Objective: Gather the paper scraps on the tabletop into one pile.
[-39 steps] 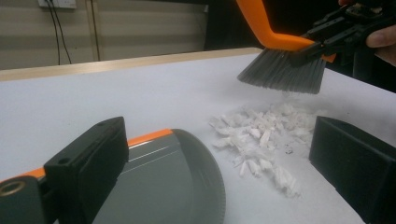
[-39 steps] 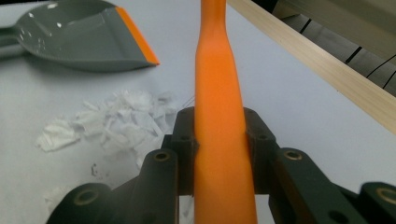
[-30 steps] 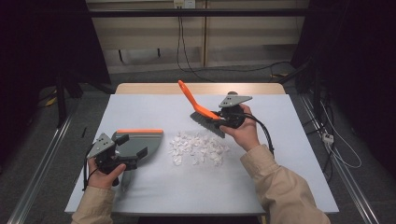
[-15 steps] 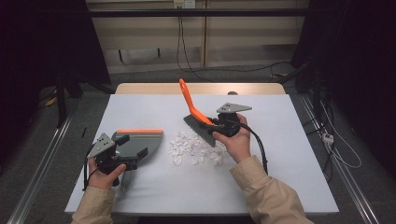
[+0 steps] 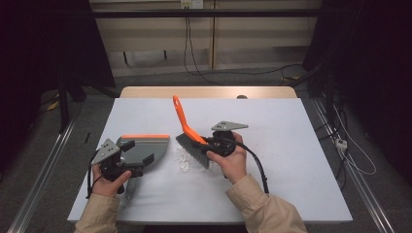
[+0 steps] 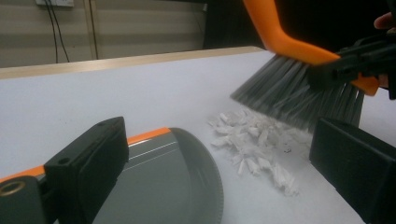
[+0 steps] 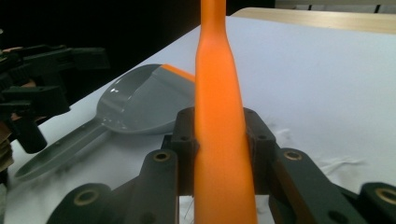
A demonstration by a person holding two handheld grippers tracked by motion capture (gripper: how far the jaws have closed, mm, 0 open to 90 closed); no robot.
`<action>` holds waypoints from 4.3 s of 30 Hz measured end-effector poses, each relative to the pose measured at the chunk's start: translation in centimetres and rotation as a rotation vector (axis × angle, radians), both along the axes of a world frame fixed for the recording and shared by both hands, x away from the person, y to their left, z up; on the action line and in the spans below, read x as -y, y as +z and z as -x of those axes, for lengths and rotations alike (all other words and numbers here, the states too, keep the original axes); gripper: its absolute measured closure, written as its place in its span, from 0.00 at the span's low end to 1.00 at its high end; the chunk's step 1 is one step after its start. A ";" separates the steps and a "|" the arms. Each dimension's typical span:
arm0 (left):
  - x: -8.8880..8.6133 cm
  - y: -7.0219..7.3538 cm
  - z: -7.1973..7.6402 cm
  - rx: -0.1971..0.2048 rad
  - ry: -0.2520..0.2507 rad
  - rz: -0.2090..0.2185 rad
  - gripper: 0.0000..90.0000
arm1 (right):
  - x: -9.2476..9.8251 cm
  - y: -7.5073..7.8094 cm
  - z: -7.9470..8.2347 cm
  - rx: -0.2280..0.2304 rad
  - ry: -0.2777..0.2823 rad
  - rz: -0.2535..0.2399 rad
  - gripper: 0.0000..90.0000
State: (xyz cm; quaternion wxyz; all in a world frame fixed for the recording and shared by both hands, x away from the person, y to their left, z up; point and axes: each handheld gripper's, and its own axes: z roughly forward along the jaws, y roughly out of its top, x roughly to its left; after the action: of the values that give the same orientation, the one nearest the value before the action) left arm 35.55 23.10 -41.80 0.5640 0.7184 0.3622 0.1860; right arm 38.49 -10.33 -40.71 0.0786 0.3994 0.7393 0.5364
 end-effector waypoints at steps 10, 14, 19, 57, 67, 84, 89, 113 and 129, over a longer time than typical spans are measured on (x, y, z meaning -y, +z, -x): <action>-0.2 0.0 0.0 0.000 0.005 0.012 0.05 | -2.2 -1.4 1.7 -0.129 0.015 -0.060 0.80; -0.3 0.1 0.0 0.000 0.009 0.018 0.05 | -3.3 -2.4 1.9 -0.172 -0.002 0.007 0.80; -0.3 0.2 0.0 0.003 0.008 0.021 0.05 | -2.9 -3.0 1.3 -0.191 -0.064 0.070 0.79; -0.1 0.4 0.1 0.014 -0.008 0.024 0.05 | -4.3 -2.9 -1.2 -0.166 -0.292 0.101 0.79; 0.2 0.4 0.1 0.019 -0.011 0.014 0.05 | 0.0 -2.4 0.3 -0.154 -0.338 0.110 0.80; 0.3 0.3 0.0 0.015 -0.015 0.014 0.05 | -3.8 -2.8 -2.2 -0.174 -0.294 0.063 0.80; 0.2 0.4 -0.1 0.015 -0.009 0.017 0.05 | -2.9 -2.7 -2.4 -0.190 -0.323 0.108 0.79; 0.0 0.8 0.4 -0.030 -0.001 0.006 0.05 | 4.1 1.6 -0.9 -0.090 -0.309 -0.023 0.79; -0.5 0.5 1.6 -0.071 -0.031 -0.040 0.07 | 9.5 0.5 -0.8 -0.023 -0.363 0.112 0.79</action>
State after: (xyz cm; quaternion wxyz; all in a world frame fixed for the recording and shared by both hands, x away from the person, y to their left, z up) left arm 33.97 23.61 -41.32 0.5393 0.7411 0.3670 0.1590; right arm 39.24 -19.88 -40.18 0.1878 0.5273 0.6847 0.4668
